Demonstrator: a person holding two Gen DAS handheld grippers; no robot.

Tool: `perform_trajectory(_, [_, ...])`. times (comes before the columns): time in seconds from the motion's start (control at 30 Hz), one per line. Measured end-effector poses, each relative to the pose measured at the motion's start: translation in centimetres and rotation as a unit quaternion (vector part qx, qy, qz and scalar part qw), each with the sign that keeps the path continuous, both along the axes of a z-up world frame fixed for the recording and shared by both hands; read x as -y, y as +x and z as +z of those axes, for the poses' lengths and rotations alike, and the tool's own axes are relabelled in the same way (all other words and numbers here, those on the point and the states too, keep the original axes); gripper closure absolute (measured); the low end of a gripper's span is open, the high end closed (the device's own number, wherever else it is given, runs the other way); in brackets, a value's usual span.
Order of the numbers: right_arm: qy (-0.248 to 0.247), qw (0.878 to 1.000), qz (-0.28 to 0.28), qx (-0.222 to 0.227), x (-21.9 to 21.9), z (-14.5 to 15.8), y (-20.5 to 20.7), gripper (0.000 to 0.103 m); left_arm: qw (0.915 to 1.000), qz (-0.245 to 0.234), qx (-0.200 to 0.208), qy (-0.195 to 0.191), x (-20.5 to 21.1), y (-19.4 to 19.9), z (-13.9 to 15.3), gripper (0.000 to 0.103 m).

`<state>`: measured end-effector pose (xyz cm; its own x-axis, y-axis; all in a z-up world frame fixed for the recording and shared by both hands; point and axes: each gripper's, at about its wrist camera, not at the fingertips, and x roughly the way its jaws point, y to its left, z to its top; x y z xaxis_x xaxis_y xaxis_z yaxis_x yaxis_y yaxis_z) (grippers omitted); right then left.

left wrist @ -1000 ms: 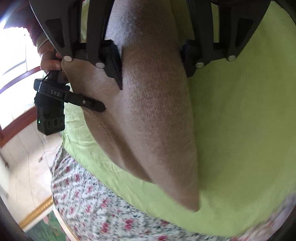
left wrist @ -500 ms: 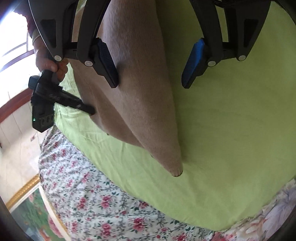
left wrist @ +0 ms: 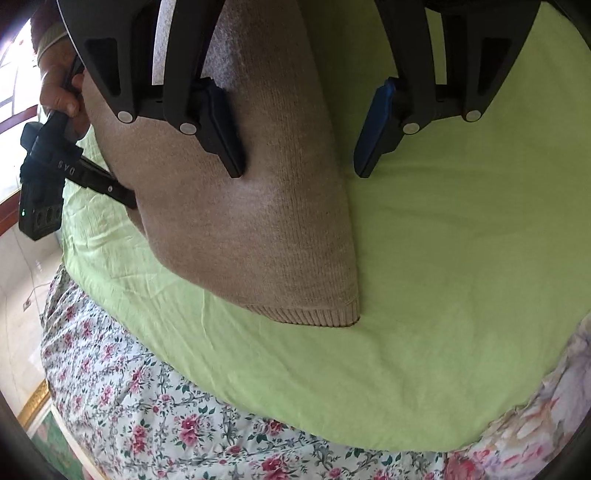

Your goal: Fold small clothes

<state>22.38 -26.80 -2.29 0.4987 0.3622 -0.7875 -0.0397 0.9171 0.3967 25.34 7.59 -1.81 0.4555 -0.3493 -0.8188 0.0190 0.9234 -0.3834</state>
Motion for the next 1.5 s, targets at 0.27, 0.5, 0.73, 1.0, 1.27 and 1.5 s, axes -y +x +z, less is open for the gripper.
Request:
perform_trajectory(0.27, [0.02, 0.999, 0.01, 0.03, -0.4, 4.4, -7.5, 0.067, 0.998, -0.023, 0.059, -0.009, -0.6, -10.4, 4.9, 0.039])
perform_trajectory(0.5, [0.045, 0.998, 0.021, 0.023, -0.8, 4.3, -17.8, 0.056, 0.9964, -0.006, 0.084, 0.01, -0.1, -22.9, 4.6, 0.033])
perform_trajectory(0.73, [0.06, 0.998, 0.025, 0.014, -1.7, 2.7, -19.5, 0.055, 0.9961, -0.006, 0.079, 0.039, 3.1, -25.0, 2.2, 0.032])
perform_trajectory(1.0, [0.076, 0.996, 0.038, 0.009, -3.4, 1.8, -18.7, 0.096, 0.987, 0.039, 0.063, 0.143, 5.3, -21.4, -0.4, 0.046])
perform_trajectory(1.27, [0.0, 0.997, 0.056, 0.052, -2.5, 5.3, -18.8, 0.097, 0.9864, 0.069, 0.055, 0.138, 5.2, -23.0, 0.5, 0.091])
perform_trajectory(1.5, [-0.042, 0.998, 0.04, -0.002, -1.4, 1.0, -18.8, 0.098, 0.995, 0.083, 0.012, 0.054, 3.2, -22.5, -0.2, 0.091])
